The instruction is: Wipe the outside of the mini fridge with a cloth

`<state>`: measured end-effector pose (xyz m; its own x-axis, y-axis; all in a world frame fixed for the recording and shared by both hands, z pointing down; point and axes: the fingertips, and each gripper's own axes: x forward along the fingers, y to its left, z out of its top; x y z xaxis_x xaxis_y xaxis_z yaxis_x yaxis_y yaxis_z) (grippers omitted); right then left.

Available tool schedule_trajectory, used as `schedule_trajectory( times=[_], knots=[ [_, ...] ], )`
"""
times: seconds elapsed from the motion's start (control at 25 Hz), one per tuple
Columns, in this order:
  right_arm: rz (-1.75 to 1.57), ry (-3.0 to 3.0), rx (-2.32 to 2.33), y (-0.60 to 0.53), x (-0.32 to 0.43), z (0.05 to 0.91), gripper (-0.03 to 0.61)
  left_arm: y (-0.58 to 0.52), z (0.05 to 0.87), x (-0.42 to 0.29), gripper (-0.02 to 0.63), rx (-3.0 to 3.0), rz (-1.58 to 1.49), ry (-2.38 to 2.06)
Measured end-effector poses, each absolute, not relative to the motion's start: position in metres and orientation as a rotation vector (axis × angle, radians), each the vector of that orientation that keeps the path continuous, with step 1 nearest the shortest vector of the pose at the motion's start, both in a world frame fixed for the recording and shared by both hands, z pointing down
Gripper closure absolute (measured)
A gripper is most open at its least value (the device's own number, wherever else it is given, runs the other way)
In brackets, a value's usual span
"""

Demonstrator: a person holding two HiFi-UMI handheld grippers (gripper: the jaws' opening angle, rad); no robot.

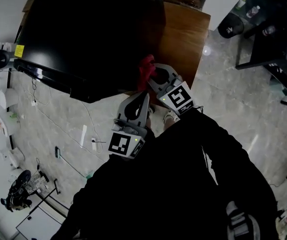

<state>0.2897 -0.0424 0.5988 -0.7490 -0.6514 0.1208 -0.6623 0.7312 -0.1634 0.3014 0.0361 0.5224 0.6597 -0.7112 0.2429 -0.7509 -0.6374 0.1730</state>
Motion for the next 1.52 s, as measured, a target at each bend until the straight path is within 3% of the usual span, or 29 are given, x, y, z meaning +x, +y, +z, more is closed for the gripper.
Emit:
schedule_trajectory(
  times=[0.52,0.88,1.36,1.52],
  knots=[
    [0.456,-2.621,1.130,-0.050,0.285,0.753,0.512,0.040,0.689,0.298,0.607,2.493,0.519,-1.077],
    [0.521,-2.371,1.075,-0.053,0.291,0.810,0.511,0.041,0.703,0.288,0.607,2.449,0.537,-1.085],
    [0.645,-2.581,1.248,0.042,0.301,0.635,0.508,0.099,0.612,0.217,0.607,2.555,0.379,-0.948],
    [0.609,-2.646,1.271,0.075,0.255,0.560,0.508,0.112,0.559,0.167,0.607,2.641,0.304,-0.857]
  ],
)
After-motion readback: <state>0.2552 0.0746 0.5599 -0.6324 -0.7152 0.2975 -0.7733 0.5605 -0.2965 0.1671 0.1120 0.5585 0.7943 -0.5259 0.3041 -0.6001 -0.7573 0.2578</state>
